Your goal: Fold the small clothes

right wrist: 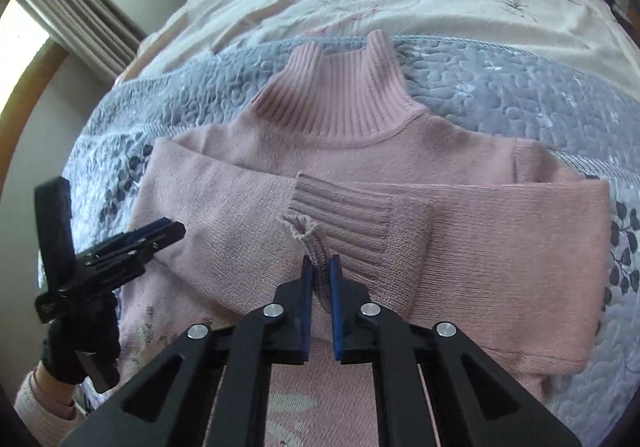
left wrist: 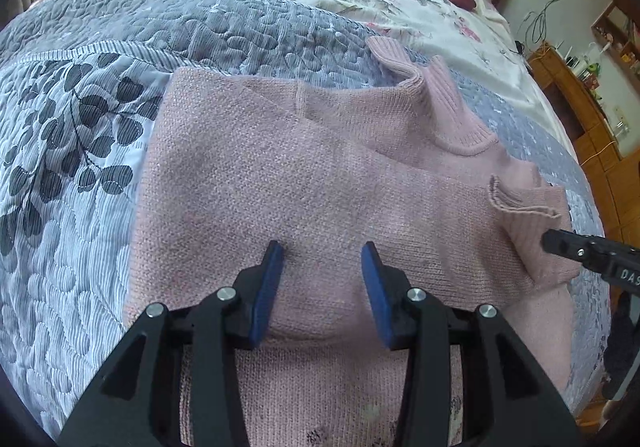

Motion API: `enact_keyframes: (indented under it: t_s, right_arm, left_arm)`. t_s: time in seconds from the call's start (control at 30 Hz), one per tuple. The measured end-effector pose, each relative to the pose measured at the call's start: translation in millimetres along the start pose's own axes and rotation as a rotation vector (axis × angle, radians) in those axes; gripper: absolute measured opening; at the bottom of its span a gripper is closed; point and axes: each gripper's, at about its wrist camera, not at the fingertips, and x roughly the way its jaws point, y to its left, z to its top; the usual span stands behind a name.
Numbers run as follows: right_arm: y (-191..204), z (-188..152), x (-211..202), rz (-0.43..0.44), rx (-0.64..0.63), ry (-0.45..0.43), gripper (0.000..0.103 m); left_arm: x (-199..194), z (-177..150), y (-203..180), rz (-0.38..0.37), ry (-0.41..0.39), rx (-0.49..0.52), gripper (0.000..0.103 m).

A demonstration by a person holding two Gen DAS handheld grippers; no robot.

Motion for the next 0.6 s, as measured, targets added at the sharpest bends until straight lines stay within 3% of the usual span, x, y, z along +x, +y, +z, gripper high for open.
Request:
enact_keyframes:
  t_s: [0.27,0.6]
  right_arm:
    - [-57.8,-7.8,-43.5,-0.022,0.138,-0.083,0.007]
    - [-109.8,-48.7,-23.8,-0.078,0.214,0.009,0.008]
  left_arm:
    - [0.2,0.2,0.2,0.009,-0.003,0.003,0.041]
    - [1.9,-0.8,-2.0,0.025,-0.012,0.008,0.041]
